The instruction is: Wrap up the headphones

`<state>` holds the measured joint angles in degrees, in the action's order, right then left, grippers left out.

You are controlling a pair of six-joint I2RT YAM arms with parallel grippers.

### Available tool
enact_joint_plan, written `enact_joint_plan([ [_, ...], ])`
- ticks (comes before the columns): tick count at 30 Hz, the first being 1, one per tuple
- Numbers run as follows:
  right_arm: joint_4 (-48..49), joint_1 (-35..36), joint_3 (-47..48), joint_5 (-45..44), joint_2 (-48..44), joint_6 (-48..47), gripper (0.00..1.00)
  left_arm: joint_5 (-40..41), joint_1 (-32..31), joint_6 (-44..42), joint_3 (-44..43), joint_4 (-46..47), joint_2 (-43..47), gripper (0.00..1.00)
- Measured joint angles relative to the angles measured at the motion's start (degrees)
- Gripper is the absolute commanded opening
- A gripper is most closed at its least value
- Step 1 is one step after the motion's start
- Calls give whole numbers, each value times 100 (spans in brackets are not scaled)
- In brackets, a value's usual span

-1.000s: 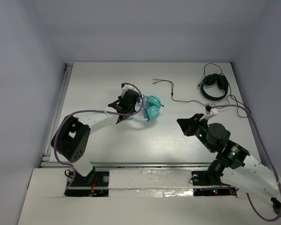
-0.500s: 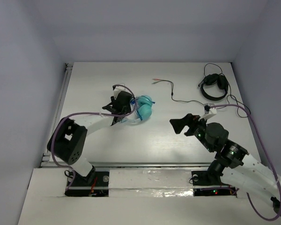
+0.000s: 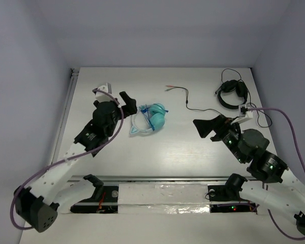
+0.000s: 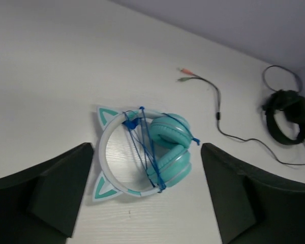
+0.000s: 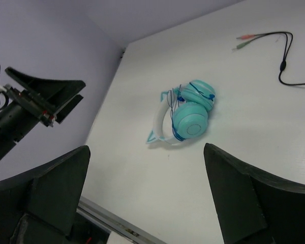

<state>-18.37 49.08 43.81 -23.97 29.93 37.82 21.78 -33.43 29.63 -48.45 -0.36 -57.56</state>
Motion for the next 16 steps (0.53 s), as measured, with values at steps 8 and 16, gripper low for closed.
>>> enact_joint_plan([
  [8, -525, 0, 1051, -87, -24, 2, 100, -358, -33, -201, -435, -688, 1683, 99],
  [16, -566, 0, 898, -109, -70, 0, 100, -179, -33, -660, -800, -946, 2310, 99],
])
